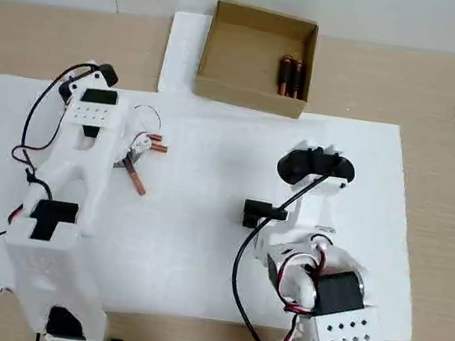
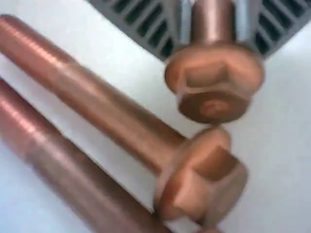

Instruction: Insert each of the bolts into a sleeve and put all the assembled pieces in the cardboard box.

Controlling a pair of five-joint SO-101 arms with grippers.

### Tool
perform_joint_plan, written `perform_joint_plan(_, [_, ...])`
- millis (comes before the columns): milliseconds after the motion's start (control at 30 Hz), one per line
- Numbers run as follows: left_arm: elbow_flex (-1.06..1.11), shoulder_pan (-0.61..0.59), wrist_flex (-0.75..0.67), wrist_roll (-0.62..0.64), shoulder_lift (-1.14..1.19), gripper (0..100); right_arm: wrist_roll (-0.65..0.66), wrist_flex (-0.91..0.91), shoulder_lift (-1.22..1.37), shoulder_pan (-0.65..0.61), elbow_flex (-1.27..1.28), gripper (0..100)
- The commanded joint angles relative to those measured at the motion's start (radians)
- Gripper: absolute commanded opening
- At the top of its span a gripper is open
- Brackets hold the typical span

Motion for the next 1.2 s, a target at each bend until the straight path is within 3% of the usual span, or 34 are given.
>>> perform_joint_plan(0, [-0.102,0.002,0.060,-0.003,-0.075,0,-0.008,0.004,-0.019,0.007,-0.011,0.4])
perform_joint_plan(300, [-0.240,0.081,0.158,-0.017,-0.302,0,0.026,0.008,-0.128,0.002,-0.083,0.4])
perform_joint_plan(867, [-0.240,0.221,0.195,-0.117,-0.735,0,0.077,0.364,-0.418,0.002,-0.187,0.4])
perform_joint_plan(1167, [-0.239,0.204,0.298,-0.112,-0.928,0,0.083,0.369,-0.512,0.002,-0.186,0.4])
